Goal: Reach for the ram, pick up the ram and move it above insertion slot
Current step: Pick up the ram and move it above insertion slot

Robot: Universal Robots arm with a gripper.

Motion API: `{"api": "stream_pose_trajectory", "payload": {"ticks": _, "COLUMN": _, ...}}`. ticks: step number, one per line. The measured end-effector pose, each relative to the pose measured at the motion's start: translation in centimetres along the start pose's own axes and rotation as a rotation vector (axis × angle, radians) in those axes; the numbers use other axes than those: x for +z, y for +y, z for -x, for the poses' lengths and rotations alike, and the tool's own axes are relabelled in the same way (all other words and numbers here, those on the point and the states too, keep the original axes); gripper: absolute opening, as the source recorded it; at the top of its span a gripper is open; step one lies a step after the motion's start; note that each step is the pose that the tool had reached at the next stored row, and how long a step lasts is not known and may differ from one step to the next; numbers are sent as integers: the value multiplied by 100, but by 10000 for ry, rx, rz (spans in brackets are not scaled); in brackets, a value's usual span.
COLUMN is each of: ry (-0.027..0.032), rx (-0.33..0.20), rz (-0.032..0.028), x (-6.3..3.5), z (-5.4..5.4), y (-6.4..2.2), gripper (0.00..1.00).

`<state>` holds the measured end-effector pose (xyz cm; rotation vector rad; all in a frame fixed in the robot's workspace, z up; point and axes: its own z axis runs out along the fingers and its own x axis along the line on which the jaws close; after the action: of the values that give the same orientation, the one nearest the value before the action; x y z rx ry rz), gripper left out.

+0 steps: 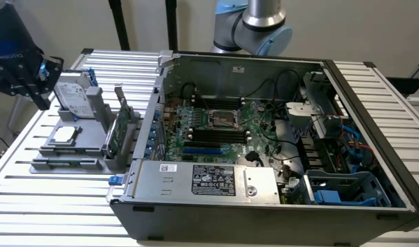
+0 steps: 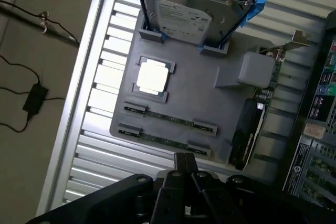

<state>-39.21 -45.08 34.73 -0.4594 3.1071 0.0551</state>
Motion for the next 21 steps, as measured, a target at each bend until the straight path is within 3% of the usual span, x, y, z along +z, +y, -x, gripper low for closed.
{"api": "stream_pose_trajectory", "payload": {"ticks": 21, "ry": 59, "rx": -3820, "rz": -1, "x": 0, "z": 0, "y": 0, "gripper": 11}}
